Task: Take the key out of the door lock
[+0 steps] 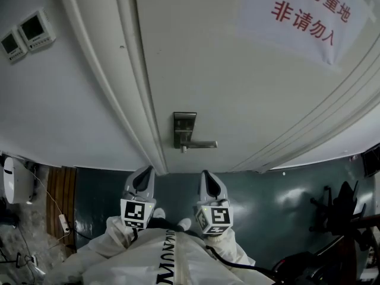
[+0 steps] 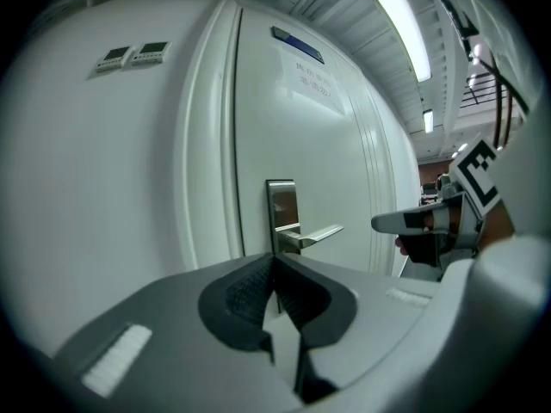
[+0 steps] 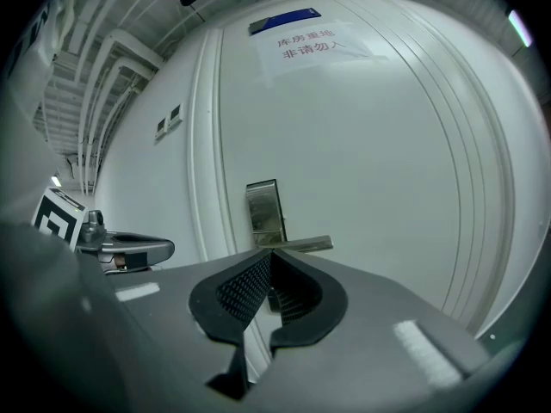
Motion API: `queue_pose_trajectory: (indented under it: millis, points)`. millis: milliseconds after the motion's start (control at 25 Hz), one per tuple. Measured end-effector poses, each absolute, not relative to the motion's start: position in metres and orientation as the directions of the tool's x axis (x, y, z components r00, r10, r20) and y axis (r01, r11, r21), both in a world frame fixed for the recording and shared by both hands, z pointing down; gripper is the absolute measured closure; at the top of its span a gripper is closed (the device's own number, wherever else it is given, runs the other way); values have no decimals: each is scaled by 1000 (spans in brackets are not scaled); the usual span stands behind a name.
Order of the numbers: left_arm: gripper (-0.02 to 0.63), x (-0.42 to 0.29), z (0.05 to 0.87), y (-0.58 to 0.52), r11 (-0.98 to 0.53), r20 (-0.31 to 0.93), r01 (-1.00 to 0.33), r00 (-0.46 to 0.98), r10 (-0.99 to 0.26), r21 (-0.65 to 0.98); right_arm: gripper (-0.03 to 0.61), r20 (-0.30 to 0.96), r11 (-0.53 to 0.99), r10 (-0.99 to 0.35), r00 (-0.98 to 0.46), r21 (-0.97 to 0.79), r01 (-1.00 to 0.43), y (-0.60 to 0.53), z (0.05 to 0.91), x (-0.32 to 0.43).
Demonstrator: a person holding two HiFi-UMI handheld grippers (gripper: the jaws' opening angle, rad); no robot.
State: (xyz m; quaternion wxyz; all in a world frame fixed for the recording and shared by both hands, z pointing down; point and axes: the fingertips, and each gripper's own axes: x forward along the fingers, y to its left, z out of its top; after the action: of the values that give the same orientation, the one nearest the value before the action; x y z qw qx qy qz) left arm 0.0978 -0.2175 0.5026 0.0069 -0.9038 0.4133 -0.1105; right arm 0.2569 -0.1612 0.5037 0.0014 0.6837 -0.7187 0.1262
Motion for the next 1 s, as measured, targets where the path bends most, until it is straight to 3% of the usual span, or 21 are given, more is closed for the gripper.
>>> queue_pose_trajectory:
  millis: [440, 1000]
  points:
    - [614, 49, 491, -259, -622, 150, -779, 607, -780, -83, 577, 179, 21, -983, -46, -140, -990, -195, 493, 226]
    - [614, 59, 498, -258, -624, 167, -777, 607, -777, -77, 577, 180, 41, -981, -74, -176, -984, -204, 499, 228]
